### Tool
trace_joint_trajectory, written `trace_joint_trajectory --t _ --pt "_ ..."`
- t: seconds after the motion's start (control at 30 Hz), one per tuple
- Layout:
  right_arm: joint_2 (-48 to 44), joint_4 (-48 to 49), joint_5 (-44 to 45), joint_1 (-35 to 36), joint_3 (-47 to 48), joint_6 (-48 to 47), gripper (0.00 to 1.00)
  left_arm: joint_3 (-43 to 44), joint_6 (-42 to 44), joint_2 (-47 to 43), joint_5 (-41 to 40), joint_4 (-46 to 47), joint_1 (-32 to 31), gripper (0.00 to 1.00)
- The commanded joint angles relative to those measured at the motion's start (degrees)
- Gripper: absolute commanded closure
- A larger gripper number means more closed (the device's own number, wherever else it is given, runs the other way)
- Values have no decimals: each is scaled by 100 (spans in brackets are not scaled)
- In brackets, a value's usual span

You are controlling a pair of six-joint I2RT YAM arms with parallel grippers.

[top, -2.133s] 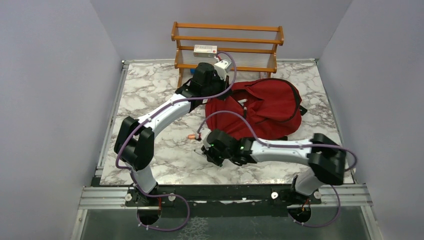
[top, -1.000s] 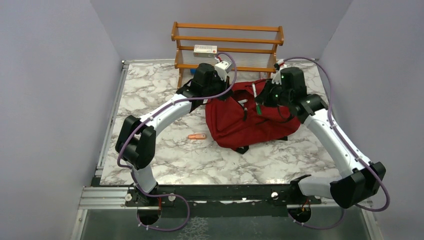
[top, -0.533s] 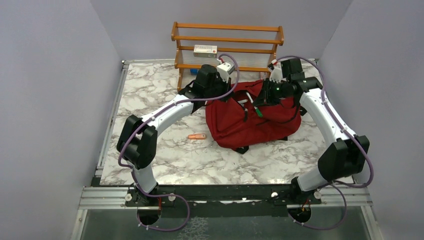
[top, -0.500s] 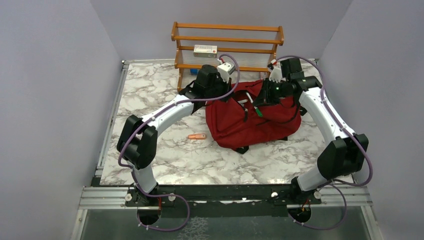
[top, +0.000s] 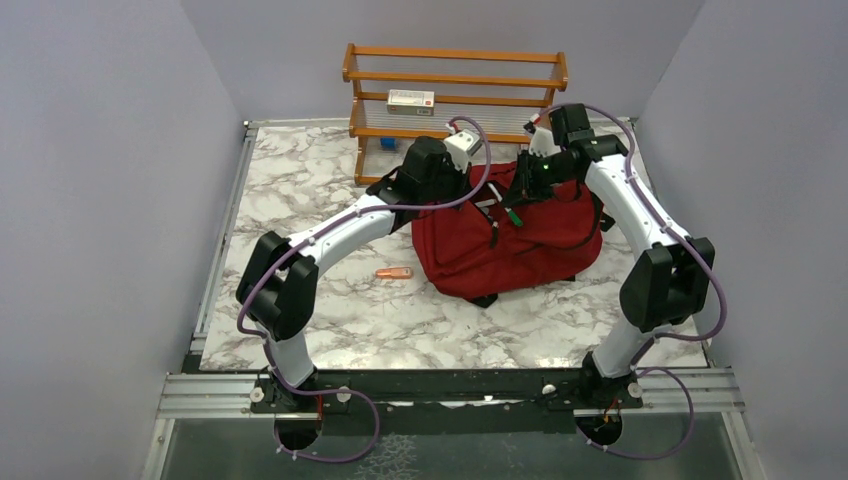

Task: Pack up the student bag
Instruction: Place the stationery in the student bag.

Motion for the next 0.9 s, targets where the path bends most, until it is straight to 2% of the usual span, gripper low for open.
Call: trace_joint_trajectory --t 0.0,0.5,0.67,0.87 --pt "-17 -365 -77 -8 77 -194 100 -66 92 20 -238 92 -30 100" --pt "1096 61 -674 117 785 -69 99 -66 202 -15 -91 66 -50 100" --pt "1145 699 -638 301 757 311 85 -86 275 -46 -111 53 -82 100" --pt "950 1078 -541 403 607 415 73 -84 306 -57 -131 39 -97 100"
